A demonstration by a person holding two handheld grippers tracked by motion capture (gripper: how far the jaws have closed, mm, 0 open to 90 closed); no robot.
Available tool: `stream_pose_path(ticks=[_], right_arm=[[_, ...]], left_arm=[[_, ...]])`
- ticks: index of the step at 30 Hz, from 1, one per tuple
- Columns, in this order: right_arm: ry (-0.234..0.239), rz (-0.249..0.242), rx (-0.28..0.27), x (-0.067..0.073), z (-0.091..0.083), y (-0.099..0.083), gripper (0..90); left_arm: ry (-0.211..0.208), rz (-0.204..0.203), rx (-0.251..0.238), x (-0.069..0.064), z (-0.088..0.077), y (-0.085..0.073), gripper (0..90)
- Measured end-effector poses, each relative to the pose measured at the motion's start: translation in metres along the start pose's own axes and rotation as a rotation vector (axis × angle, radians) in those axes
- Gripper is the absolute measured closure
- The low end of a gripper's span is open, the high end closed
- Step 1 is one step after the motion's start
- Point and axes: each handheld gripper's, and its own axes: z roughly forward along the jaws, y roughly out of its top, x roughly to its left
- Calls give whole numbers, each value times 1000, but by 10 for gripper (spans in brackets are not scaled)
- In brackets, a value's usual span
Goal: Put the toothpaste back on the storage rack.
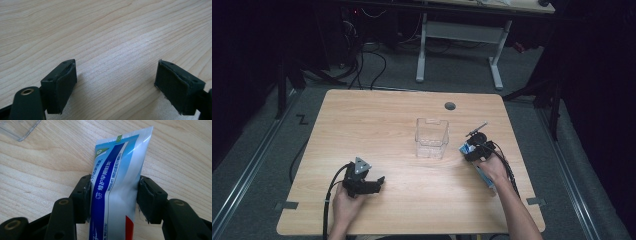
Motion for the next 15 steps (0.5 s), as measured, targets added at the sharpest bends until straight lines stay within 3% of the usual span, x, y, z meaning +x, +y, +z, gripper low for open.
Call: stream_pose_path(ticks=[15], right_arm=[[7,6,52,-4,4,5,525]], left_arm=[[1,0,1,0,0,0,179]])
